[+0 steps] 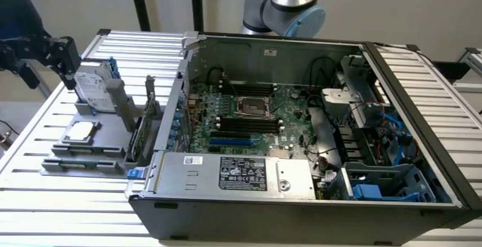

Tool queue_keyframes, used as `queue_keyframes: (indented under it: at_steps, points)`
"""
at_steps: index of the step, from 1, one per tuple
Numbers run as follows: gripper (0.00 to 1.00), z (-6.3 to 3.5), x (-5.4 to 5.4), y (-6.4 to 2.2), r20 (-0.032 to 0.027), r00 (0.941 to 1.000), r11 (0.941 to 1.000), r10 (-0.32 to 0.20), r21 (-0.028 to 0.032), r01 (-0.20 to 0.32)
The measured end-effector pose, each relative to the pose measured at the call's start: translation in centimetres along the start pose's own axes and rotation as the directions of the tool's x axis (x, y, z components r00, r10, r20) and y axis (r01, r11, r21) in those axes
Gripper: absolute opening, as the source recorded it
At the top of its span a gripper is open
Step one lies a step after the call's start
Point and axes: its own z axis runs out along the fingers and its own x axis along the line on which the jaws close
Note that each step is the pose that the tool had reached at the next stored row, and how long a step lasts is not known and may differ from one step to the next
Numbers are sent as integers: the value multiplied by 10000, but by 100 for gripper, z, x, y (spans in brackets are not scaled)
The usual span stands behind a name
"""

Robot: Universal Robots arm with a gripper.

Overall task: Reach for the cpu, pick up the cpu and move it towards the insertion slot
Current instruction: 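Pick up the cpu and move it towards the insertion slot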

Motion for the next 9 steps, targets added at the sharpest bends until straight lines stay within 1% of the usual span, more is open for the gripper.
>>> queue_keyframes:
  at_steps: [9]
  points:
    - [71,163,-9,-30,0,10000,10000,0,0,0]
